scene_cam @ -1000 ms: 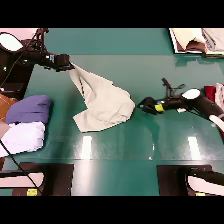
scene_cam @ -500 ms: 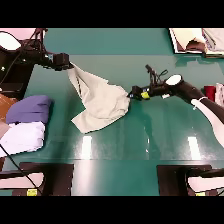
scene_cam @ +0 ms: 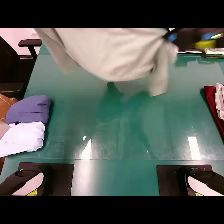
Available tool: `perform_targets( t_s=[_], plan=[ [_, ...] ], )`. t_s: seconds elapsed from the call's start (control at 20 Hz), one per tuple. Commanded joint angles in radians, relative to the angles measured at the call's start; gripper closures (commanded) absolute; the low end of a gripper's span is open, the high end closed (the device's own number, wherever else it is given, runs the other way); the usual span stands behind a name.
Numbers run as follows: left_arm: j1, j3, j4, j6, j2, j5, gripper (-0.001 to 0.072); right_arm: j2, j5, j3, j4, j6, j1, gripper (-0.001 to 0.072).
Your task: Fold the shirts.
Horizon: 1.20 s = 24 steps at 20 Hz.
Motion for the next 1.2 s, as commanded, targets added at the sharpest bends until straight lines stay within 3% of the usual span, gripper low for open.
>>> perform_targets(
  t_s=[0.0, 0.3, 0.6, 0.85, 1.05, 1.1, 1.15],
  plan=[
    [0.001, 0.124, -0.023, -0.001, 0.121, 0.005, 0.0687, 0.138, 0.065, 0.144, -0.183, 0.092, 0.022, 0.0697],
    [0.001, 0.087, -0.019, -0.009, 0.150, 0.006, 0.0688, 0.113, 0.106, 0.192, -0.217, 0.204, 0.029, 0.0697],
    [0.001, -0.162, 0.162, -0.009, -0.027, -0.069, 0.0687, -0.268, 0.320, 0.192, -0.231, 0.267, 0.052, 0.0698],
    [0.001, -0.373, 0.209, 0.001, -0.312, -0.006, 0.0686, -0.588, 0.235, 0.192, -0.247, 0.266, 0.116, 0.0696],
    [0.001, -0.383, 0.214, -0.001, -0.489, 0.064, 0.0684, -0.688, 0.167, 0.192, -0.176, 0.257, 0.108, 0.0696],
    [0.001, -0.383, 0.214, -0.001, -0.504, 0.089, 0.0540, -0.698, 0.151, 0.192, -0.160, 0.251, 0.105, 0.0692],
    [0.001, -0.383, 0.214, -0.003, -0.507, 0.114, 0.0213, -0.702, 0.137, 0.192, -0.150, 0.238, 0.096, 0.0584]
  ],
)
